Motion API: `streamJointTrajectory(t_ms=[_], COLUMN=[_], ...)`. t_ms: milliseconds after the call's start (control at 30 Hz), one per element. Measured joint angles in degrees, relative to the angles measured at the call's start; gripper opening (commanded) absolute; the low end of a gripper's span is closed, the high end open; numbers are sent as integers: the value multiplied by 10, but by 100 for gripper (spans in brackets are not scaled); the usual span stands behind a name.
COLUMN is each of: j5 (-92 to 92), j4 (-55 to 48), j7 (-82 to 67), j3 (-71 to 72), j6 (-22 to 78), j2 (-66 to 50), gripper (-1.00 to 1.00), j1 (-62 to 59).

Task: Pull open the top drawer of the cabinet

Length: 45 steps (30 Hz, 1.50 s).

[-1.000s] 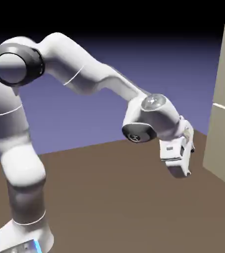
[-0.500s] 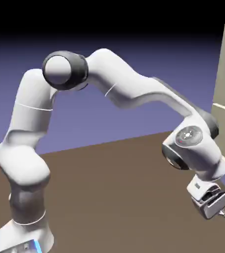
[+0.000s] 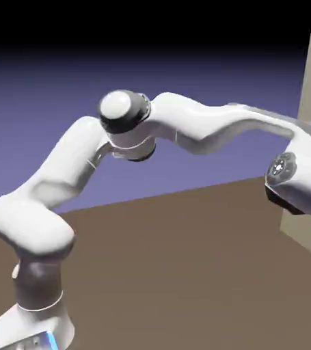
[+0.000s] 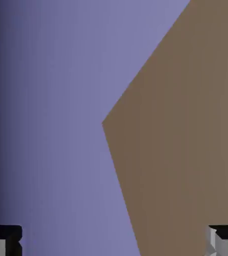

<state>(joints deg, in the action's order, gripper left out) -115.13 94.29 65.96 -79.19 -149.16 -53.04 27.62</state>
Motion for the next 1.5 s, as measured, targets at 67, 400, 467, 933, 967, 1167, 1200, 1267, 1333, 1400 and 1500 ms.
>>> streamJointTrajectory(t_ms=[67,400,467,933,967,1167,1200,1267,1333,1400,1500], j5=[-50,-299,-349,-383,-381,-387,-390,-397,-402,-407,-413], j4=[-29,-173,-202,-459,-480,-462,-442,-400,-358,-317,-255], j7=[10,61,71,174,182,176,168,153,140,128,111], j3=[-34,-206,-240,-298,-300,-301,-300,-299,-299,-299,-300], j6=[11,65,75,-2,-10,-3,6,23,40,57,83], j2=[-37,-223,-260,-302,-303,-306,-307,-310,-313,-315,-319], gripper=[0,0,0,0,0,-100,-100,-100,-100,-100,-100], j1=[12,70,82,-43,-55,-46,-34,-11,13,36,71])
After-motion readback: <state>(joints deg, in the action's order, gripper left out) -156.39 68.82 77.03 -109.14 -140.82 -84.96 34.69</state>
